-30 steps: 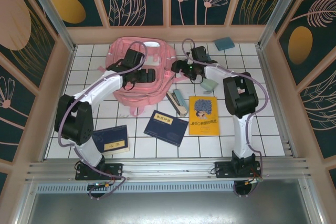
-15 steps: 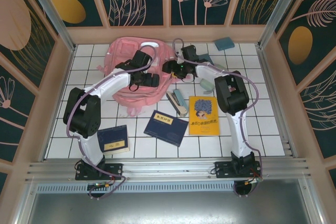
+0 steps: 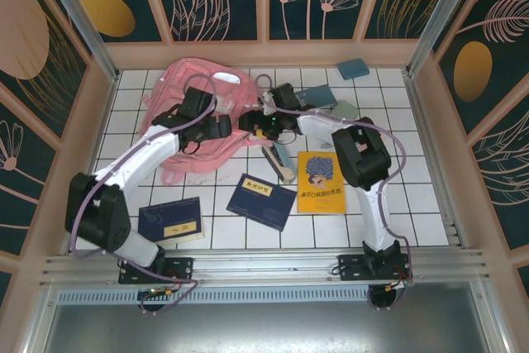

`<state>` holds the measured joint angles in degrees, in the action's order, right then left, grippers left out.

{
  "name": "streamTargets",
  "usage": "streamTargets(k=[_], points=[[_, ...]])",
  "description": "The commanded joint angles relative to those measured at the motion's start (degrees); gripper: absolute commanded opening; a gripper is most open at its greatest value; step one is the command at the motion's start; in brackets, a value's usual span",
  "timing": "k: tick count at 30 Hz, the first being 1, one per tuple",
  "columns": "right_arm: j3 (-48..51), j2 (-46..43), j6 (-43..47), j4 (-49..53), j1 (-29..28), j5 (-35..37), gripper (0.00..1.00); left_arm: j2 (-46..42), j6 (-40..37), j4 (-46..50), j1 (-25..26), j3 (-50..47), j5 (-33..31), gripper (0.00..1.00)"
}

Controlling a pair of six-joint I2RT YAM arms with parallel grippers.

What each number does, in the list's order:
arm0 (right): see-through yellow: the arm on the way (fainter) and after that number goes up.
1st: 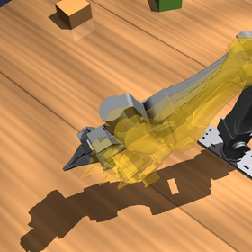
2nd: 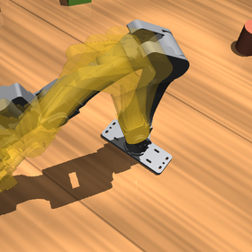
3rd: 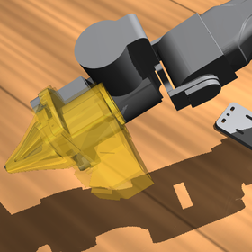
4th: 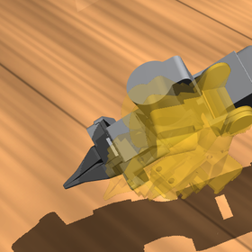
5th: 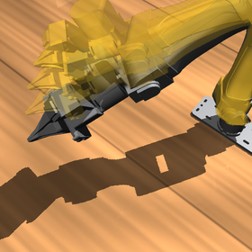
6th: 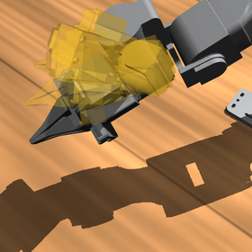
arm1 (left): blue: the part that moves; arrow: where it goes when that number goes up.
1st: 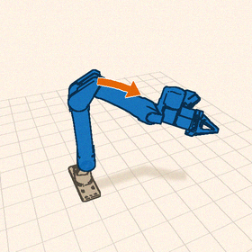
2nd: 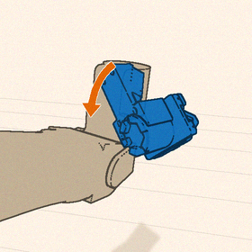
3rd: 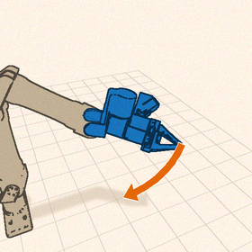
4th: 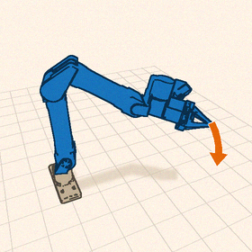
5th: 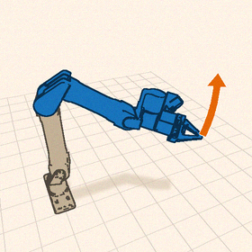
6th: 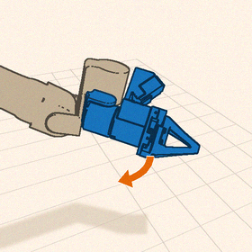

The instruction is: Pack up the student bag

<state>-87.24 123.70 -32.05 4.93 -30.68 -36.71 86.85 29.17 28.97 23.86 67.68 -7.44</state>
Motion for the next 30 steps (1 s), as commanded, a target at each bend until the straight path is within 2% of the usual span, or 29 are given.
streamTargets(k=[1,4,8,12,14,18,22,24,26,30], points=[[4.1,-5.8,-4.3,-5.9,5.9,3.8,0.81,-4.6,6.4,-1.4,-0.2,-5.1,3.5,0.97],[0.7,-3.4,-3.8,-2.7,6.8,4.9,0.80,-9.7,10.7,-2.5,-0.2,-10.5,5.6,0.97],[-4.8,2.1,-5.3,-2.0,6.9,2.7,0.80,-16.4,15.8,-3.2,-0.2,-17.9,7.6,0.97],[-11.5,8.3,-6.8,-1.7,6.9,1.0,0.80,-21.2,18.4,-2.3,-0.6,-23.2,6.1,0.97],[-15.3,11.4,-7.5,-0.7,6.9,0.1,0.80,-22.9,19.2,-2.1,-1.9,-25.4,5.9,0.97],[-21.0,16.2,-8.5,0.6,6.9,-0.4,0.78,-25.4,20.8,-5.8,-7.8,-30.4,10.5,0.97],[-26.9,20.4,-9.2,1.4,6.4,-1.5,0.72,-22.4,20.0,-8.8,-9.7,-30.9,10.9,0.96],[-29.6,22.2,-9.7,2.1,6.2,-1.8,0.60,-19.9,19.6,-10.3,-9.9,-30.4,10.7,0.95],[-31.3,23.4,-10.5,2.3,6.2,-2.1,0.42,-17.5,19.0,-12.1,-10.5,-29.6,10.4,0.95],[-30.2,22.9,-9.8,2.7,6.1,-1.8,0.14,-12.2,16.8,-14.1,-12.1,-27.2,10.0,0.92]])
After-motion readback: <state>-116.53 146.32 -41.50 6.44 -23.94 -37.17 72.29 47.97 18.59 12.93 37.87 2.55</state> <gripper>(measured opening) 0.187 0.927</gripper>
